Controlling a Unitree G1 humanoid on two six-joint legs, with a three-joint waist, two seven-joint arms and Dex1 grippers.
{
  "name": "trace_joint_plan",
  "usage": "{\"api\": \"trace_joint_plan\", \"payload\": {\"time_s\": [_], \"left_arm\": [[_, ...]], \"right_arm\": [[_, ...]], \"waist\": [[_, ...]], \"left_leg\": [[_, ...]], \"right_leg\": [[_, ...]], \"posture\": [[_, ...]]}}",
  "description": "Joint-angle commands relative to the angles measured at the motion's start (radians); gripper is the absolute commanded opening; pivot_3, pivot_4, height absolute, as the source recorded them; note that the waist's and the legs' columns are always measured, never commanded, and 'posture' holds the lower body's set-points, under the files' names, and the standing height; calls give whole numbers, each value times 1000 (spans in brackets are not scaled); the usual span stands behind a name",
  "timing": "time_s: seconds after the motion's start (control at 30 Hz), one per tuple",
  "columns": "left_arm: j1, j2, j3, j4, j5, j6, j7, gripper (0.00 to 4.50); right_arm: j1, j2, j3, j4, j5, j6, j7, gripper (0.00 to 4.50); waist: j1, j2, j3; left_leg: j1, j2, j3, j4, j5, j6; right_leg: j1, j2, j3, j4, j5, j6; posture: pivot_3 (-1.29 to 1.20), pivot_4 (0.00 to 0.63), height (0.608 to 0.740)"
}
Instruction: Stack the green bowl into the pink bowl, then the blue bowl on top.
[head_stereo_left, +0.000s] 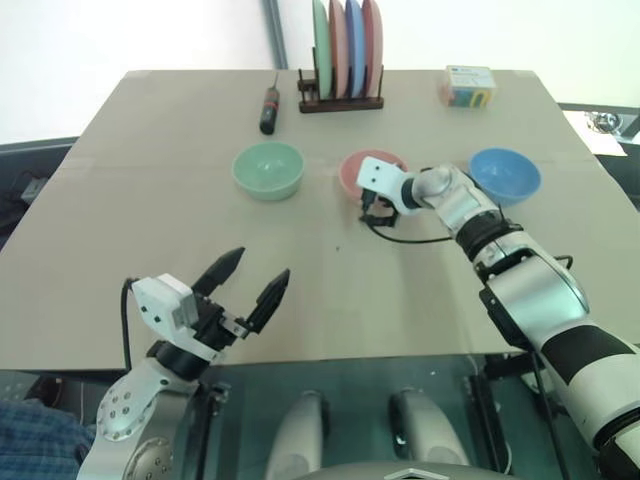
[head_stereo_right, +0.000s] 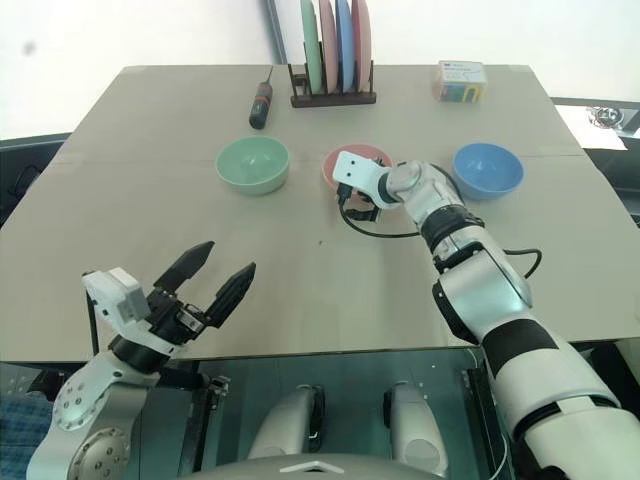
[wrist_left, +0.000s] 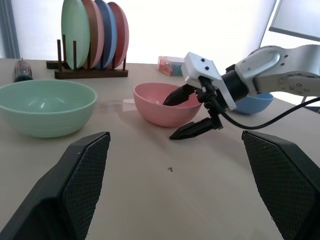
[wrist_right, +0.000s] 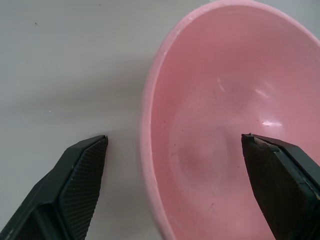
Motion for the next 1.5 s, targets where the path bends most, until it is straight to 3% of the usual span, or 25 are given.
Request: {"api": "trace_joint_plan", "payload": {"time_s": [0.03,0.27,0.3,0.47,0.77,0.97,1.33,1.5], "left_arm": [[9,6,1,-44,-20,-38,-18,4500],[0,30,16,-14,-31,-58,-50,4500],[-1,33,16,-10,-31,-60,-54,4500],[-7,42,4,1,-28,-62,-69,4500],[-44,71,-2,35,-38,-48,-103,4500],[-79,95,-1,67,-49,-39,-123,4500],[-147,131,0,116,-61,-13,-140,4500],[-242,167,-3,188,22,24,-72,4500]], "right_arm": [[-28,-1,-14,17,-22,-20,-2,3159],[-24,-8,-22,7,-33,-41,26,264],[-20,-15,-15,-5,-42,-59,43,27],[14,-70,4,-138,-57,-97,162,27],[340,-276,19,-981,-29,154,459,27],[460,-325,43,-1273,-55,296,482,27],[509,-401,17,-1418,0,390,517,4444],[541,-434,-106,-1529,156,615,546,4444]], "waist": [[0,0,0],[-1,0,0],[-1,0,0],[-1,0,0],[3,0,0],[1,0,0],[6,0,0],[8,-1,0]], "left_leg": [[0,0,0,0,0,0],[0,0,0,0,0,0],[0,0,0,0,0,0],[0,0,0,0,0,0],[-1,0,-1,-1,0,0],[0,0,0,0,0,0],[-1,0,-1,1,0,0],[-1,1,-2,1,0,0]], "right_leg": [[0,0,0,0,0,0],[0,0,0,0,0,0],[0,0,0,0,0,0],[0,0,0,0,0,0],[0,0,-1,-1,2,3],[0,0,0,0,0,0],[0,0,-1,-1,0,0],[1,0,-2,-1,0,0]], "posture": [[0,150,740],[0,150,740],[0,150,740],[0,150,740],[0,150,740],[0,150,740],[0,150,740],[0,150,740]]}}
